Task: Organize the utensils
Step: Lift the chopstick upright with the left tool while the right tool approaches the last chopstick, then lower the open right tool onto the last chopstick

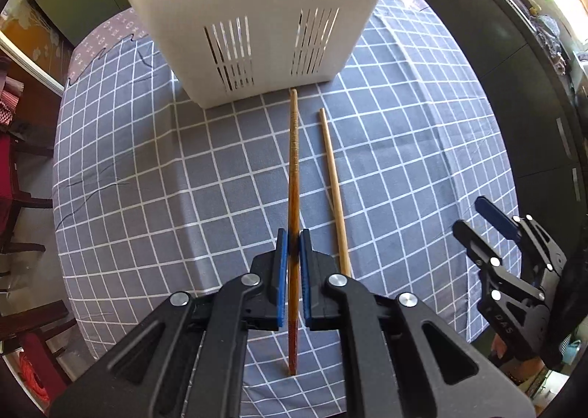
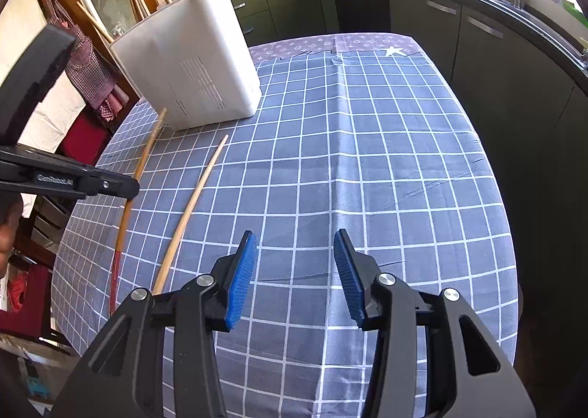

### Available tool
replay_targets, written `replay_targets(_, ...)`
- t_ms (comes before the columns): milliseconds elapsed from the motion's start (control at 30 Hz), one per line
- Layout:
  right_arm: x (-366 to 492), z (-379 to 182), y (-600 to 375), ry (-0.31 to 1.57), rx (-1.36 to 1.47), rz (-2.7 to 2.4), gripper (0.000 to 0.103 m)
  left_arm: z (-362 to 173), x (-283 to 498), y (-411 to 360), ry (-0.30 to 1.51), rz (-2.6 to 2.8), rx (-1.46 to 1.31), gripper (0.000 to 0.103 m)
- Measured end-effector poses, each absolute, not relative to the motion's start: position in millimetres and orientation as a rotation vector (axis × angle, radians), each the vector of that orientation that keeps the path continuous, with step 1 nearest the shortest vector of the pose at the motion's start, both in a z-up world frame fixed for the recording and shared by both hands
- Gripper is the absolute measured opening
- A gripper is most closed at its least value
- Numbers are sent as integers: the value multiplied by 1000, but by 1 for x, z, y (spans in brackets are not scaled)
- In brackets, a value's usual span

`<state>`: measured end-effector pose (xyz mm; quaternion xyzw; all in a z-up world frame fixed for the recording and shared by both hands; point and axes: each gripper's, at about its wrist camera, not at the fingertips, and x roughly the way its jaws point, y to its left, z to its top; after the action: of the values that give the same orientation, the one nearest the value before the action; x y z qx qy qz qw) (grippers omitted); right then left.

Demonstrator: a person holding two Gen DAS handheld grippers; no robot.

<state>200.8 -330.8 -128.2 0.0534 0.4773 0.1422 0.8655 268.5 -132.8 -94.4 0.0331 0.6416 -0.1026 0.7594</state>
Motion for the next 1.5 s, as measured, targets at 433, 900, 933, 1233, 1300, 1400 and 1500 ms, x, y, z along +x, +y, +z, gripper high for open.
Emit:
replay_targets(433, 225, -131, -269, 1066, 25, 400, 45, -34, 210, -92, 1174, -292, 86, 6)
replay_targets(900, 269, -150, -212, 1176, -63, 329, 37, -27, 189, -64, 1097, -340, 48, 6)
replay_targets(933, 269, -149, -210, 1176, -64, 333, 36, -28, 188, -63, 1096, -345, 44, 6)
replay_targets(1233, 268, -137, -193, 1186, -54, 361, 29, -30, 183, -55, 1088, -376, 40, 6)
replay_targets(1300, 270, -140, -186, 1209, -65, 365, 28, -29, 183, -55, 1086, -380, 43, 7)
replay_targets(1400, 272, -148, -176, 1243, -80, 364, 27, -29, 182, -54, 1086, -387, 45, 6)
replay_targets(1500, 280, -150, -169, 1278, -112, 353, 27, -29, 182, -54, 1085, -389, 54, 7)
